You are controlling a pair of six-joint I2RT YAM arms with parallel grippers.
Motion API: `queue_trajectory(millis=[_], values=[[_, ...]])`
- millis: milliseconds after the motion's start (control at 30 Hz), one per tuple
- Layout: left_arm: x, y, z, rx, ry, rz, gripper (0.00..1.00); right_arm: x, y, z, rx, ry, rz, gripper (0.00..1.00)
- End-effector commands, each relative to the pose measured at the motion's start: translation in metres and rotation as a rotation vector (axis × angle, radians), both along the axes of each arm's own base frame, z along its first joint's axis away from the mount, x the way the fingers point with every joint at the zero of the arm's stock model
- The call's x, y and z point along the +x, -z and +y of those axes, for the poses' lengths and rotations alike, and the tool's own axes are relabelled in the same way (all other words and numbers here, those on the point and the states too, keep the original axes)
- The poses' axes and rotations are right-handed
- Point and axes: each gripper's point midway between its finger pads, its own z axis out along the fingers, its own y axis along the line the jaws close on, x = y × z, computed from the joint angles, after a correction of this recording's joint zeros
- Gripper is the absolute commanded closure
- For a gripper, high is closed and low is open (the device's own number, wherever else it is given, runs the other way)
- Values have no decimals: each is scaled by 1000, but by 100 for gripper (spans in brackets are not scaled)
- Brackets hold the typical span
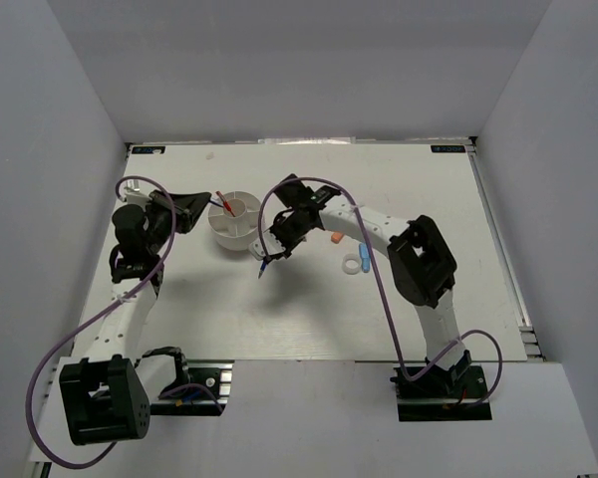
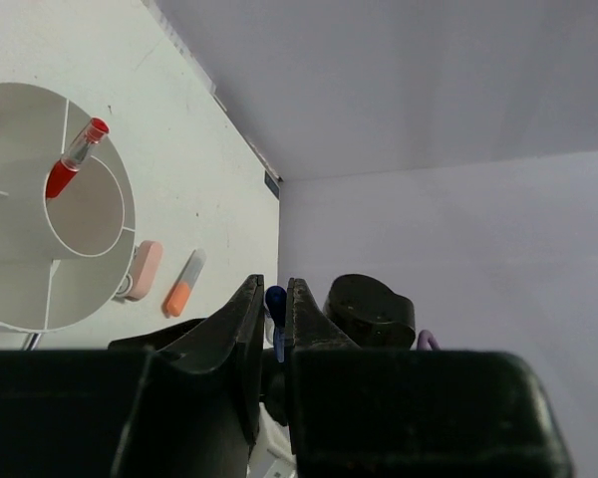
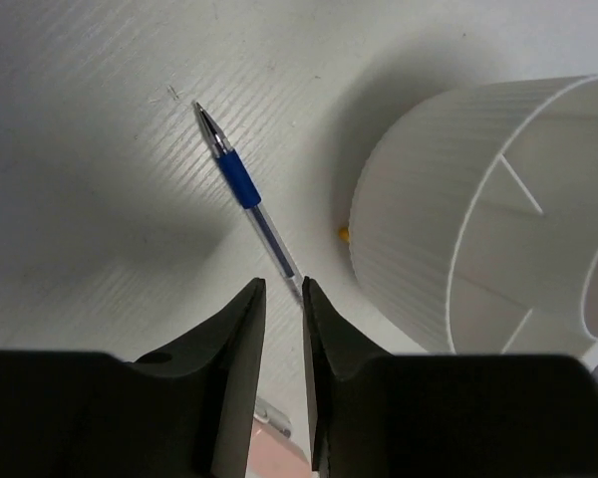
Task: Sort the stationery into containers
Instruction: Move the pen to the center of the board.
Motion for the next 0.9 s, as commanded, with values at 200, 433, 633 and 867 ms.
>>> queue_trajectory(millis=[200,433,633,867], values=[[-7,2,4,-4,-10,-7,100,2,38,8,-96,-79,-34,72],[-10,2,3,-2,0,-13,100,15,56,16,-112,-88,-60,68],[-13,8,1,-2,7,-7,100,17,53,14,-123,-111,-83,66],[-13,9,2,-3,4,-10,100,15,59,9,-167,-180,-108,64]])
